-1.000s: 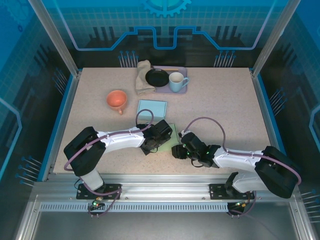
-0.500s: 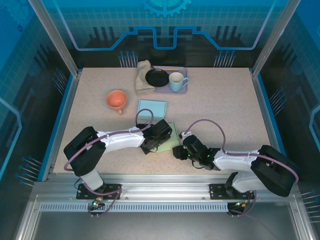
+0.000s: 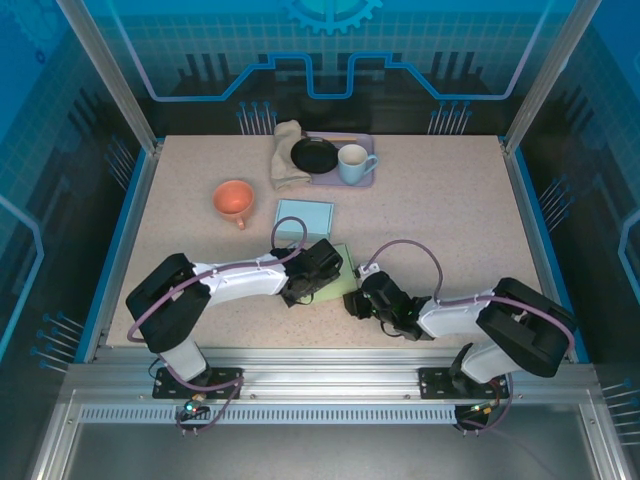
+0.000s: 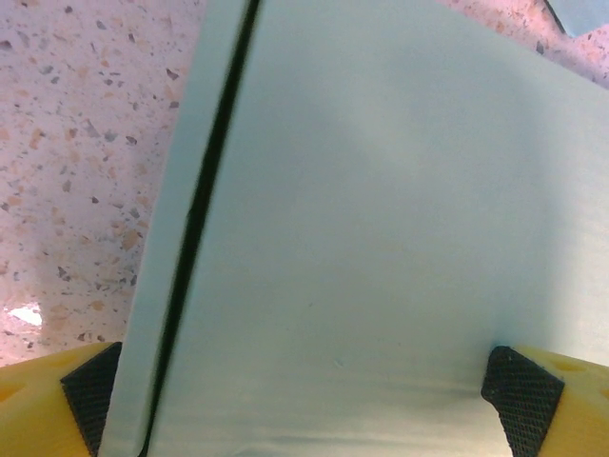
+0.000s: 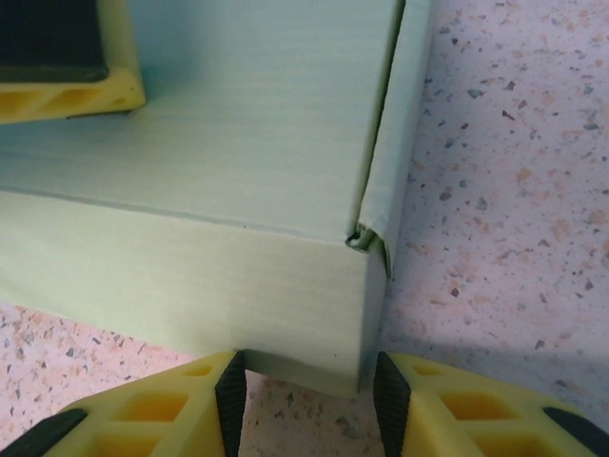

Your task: Fold the paper box

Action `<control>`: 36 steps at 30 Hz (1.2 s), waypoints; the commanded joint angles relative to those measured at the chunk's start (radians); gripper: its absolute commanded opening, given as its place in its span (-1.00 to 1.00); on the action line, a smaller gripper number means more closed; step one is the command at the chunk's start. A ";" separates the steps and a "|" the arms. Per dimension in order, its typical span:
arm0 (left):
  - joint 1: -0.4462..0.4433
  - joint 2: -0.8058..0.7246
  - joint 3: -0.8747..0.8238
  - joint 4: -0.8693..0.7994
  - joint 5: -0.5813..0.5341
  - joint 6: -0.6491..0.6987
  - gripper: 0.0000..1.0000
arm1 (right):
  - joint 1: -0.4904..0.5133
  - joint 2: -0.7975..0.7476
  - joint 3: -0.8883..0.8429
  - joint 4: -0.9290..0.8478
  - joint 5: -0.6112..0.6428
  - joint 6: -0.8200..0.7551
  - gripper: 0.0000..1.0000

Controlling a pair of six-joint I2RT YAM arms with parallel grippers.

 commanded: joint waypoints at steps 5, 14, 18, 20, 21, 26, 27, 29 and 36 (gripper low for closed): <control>0.021 0.009 -0.039 -0.128 -0.018 0.048 0.97 | 0.015 0.046 0.027 0.033 0.079 -0.013 -0.03; 0.086 -0.116 0.018 -0.117 0.040 0.270 0.98 | -0.028 0.021 0.034 -0.004 0.079 -0.047 -0.03; 0.097 -0.174 0.022 -0.100 0.036 0.343 0.98 | -0.068 0.003 0.046 -0.038 0.024 -0.040 -0.03; 0.116 -0.201 0.017 -0.070 0.032 0.398 0.98 | -0.077 -0.026 0.051 -0.083 0.016 -0.008 -0.04; 0.130 -0.205 0.014 -0.038 0.031 0.450 0.98 | -0.082 -0.045 0.056 -0.118 0.014 0.019 -0.04; 0.216 -0.168 0.014 0.098 0.061 0.674 0.97 | -0.088 -0.131 0.109 -0.339 -0.011 0.171 -0.13; 0.231 -0.159 0.011 0.124 0.074 0.700 0.97 | -0.087 -0.145 0.108 -0.342 -0.032 0.191 -0.16; 0.248 -0.133 0.023 0.137 0.060 0.728 0.98 | -0.088 -0.170 0.101 -0.336 -0.063 0.221 -0.25; 0.251 -0.076 0.051 0.099 0.031 0.719 0.97 | -0.085 -0.270 0.142 -0.409 -0.102 0.210 -0.26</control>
